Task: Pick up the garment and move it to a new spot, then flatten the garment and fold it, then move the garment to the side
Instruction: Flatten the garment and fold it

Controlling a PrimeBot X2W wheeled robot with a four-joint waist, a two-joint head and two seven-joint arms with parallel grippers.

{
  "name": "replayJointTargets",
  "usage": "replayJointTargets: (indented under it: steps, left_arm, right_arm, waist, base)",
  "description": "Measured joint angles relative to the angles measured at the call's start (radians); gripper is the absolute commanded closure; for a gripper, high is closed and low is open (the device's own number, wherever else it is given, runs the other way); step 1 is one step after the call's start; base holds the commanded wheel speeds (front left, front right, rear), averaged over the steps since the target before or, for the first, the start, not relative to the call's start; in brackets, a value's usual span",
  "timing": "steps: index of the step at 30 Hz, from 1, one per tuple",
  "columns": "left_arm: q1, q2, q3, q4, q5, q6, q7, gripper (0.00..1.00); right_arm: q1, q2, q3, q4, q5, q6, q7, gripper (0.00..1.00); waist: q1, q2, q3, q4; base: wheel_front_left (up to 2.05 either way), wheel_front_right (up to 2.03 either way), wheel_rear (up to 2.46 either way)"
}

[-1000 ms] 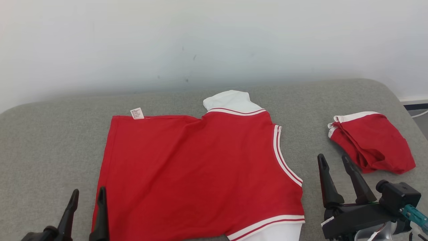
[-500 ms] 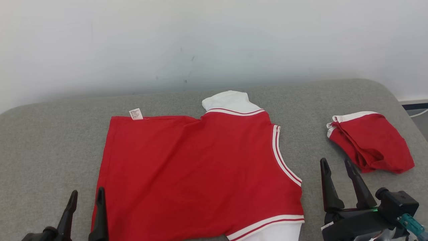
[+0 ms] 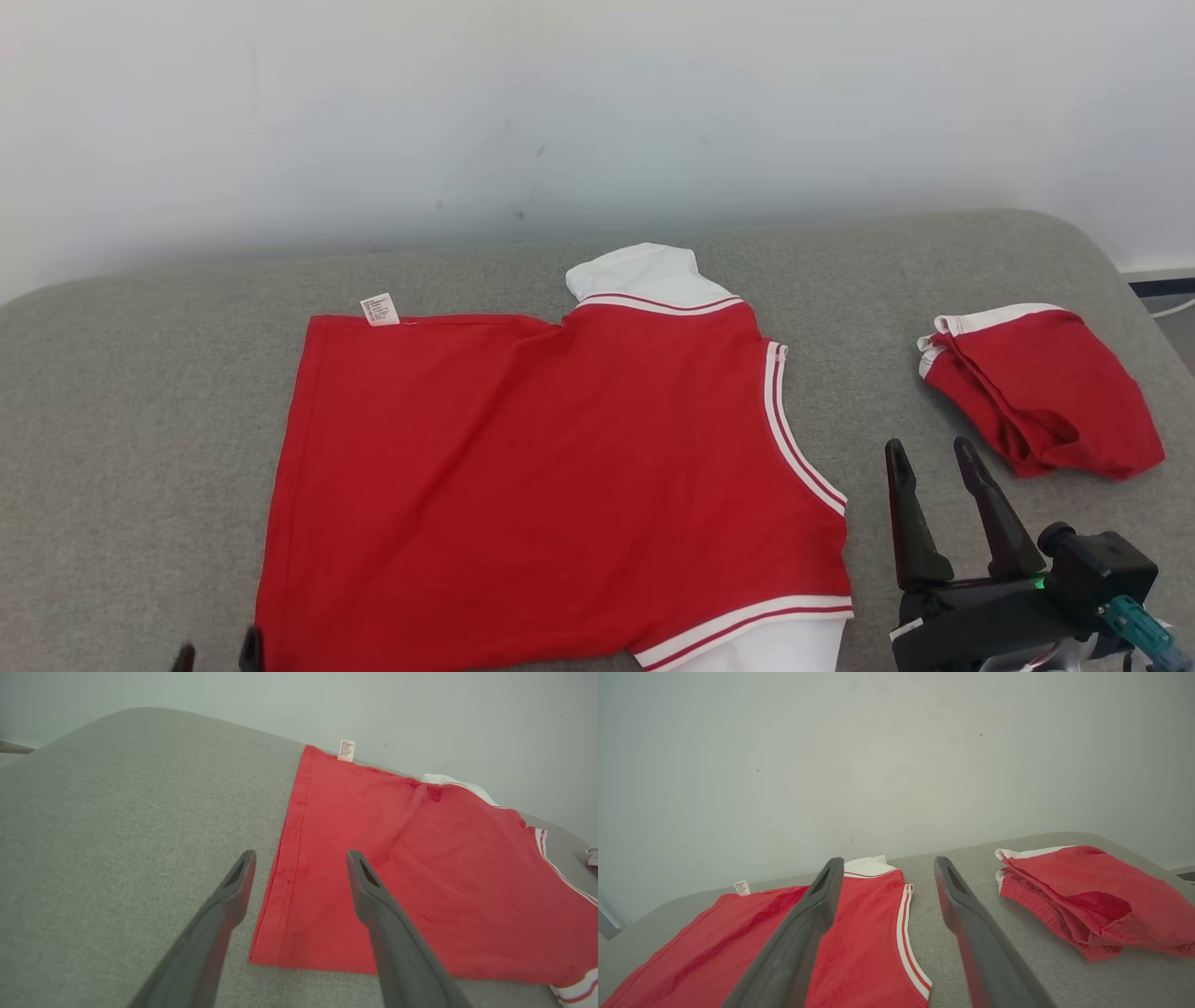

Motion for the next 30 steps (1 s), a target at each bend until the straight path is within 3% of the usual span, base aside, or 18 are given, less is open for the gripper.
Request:
replayJointTargets:
  steps: [10, 20, 21, 22, 23, 26, 28, 29, 30]
  left_arm:
    - [-0.016, -0.011, -0.012, 0.133, -0.051, 0.0, 0.127, 0.0]
    - [-0.07, -0.015, -0.018, 0.225, -0.054, 0.004, 0.179, 0.0]
    - [-0.076, -0.016, -0.018, 0.232, -0.054, 0.004, 0.182, 0.12]
    - [-0.08, -0.016, -0.018, 0.238, -0.053, 0.004, 0.188, 0.37]
    - [-0.081, -0.016, -0.018, 0.243, -0.053, 0.004, 0.188, 0.52]
    - [-0.084, -0.015, -0.02, 0.254, -0.053, 0.0, 0.188, 0.59]
    - [-0.093, -0.016, -0.022, 0.261, -0.053, -0.002, 0.191, 0.71]
    - [-0.098, -0.016, -0.023, 0.263, -0.053, -0.002, 0.192, 0.86]
    - [-0.102, -0.017, -0.024, 0.265, -0.053, -0.003, 0.192, 0.92]
  right_arm:
    - [-0.008, 0.0, 0.015, 0.008, -0.026, 0.014, -0.007, 0.0]
    - [-0.023, 0.0, 0.015, 0.015, -0.042, 0.02, -0.008, 0.0]
    - [-0.023, 0.0, 0.014, 0.015, -0.043, 0.02, -0.008, 0.0]
    - [-0.023, 0.0, 0.014, 0.015, -0.044, 0.02, -0.008, 0.0]
    - [-0.023, 0.0, 0.013, 0.015, -0.044, 0.023, -0.008, 0.0]
    - [-0.023, 0.0, 0.012, 0.015, -0.051, 0.023, -0.008, 0.0]
    - [-0.023, 0.0, 0.011, 0.015, -0.051, 0.023, -0.008, 0.0]
    - [-0.023, 0.0, 0.011, 0.015, -0.051, 0.023, -0.008, 0.0]
    - [-0.023, 0.0, 0.011, 0.015, -0.051, 0.023, -0.009, 0.0]
  waist:
    - [0.0, 0.0, 0.019, -0.007]
    - [0.0001, 0.0, 0.034, -0.017]
    - [0.0, 0.0, 0.035, -0.018]
    - [0.0, 0.0, 0.036, -0.018]
    - [0.0, 0.0, 0.037, -0.019]
    - [0.0, 0.0, 0.041, -0.02]
    - [0.0, 0.0, 0.043, -0.021]
    - [0.0, 0.0, 0.045, -0.021]
    - [0.0, 0.0, 0.047, -0.021]
  base:
    - [0.0, 0.0, 0.0]
    - [0.0, 0.0, 0.0]
    - [0.0, 0.0, 0.0]
    - [0.0, 0.0, 0.0]
    - [0.0, 0.0, 0.0]
    - [0.0, 0.0, 0.0]
    - [0.0, 0.0, 0.0]
    - [0.0, 0.0, 0.0]
    - [0.0, 0.0, 0.0]
